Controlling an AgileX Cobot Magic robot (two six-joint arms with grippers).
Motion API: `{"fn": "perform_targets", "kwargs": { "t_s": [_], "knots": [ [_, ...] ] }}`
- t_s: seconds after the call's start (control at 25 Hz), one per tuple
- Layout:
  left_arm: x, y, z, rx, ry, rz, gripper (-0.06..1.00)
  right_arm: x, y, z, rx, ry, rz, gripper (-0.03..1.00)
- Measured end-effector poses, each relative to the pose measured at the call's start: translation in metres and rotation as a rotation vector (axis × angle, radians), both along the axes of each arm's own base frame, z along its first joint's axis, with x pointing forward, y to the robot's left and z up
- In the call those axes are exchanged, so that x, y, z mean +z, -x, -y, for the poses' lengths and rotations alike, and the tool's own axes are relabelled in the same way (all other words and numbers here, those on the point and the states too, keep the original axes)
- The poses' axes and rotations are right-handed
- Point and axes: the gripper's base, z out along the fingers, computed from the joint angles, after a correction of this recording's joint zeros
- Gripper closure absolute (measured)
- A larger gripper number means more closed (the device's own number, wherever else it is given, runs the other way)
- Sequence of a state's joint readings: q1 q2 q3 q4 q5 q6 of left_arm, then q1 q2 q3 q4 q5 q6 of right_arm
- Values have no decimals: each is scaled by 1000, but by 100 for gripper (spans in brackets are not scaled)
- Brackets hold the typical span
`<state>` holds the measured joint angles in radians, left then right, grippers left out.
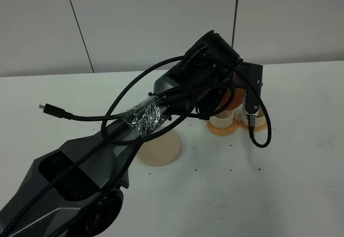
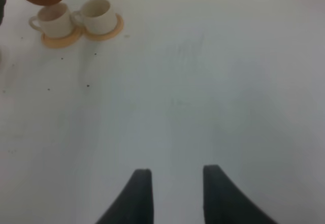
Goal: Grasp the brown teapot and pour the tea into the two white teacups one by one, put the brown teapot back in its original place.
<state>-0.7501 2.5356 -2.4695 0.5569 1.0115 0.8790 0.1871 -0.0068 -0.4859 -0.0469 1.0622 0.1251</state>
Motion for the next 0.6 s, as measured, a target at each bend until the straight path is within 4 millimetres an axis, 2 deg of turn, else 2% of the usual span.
{"fn": "perform_targets", "kwargs": {
  "t_s": [0.6],
  "knots": [
    [-4, 0, -1, 10, -14, -15, 78, 0, 0, 0, 0, 0, 0, 73]
  ]
}}
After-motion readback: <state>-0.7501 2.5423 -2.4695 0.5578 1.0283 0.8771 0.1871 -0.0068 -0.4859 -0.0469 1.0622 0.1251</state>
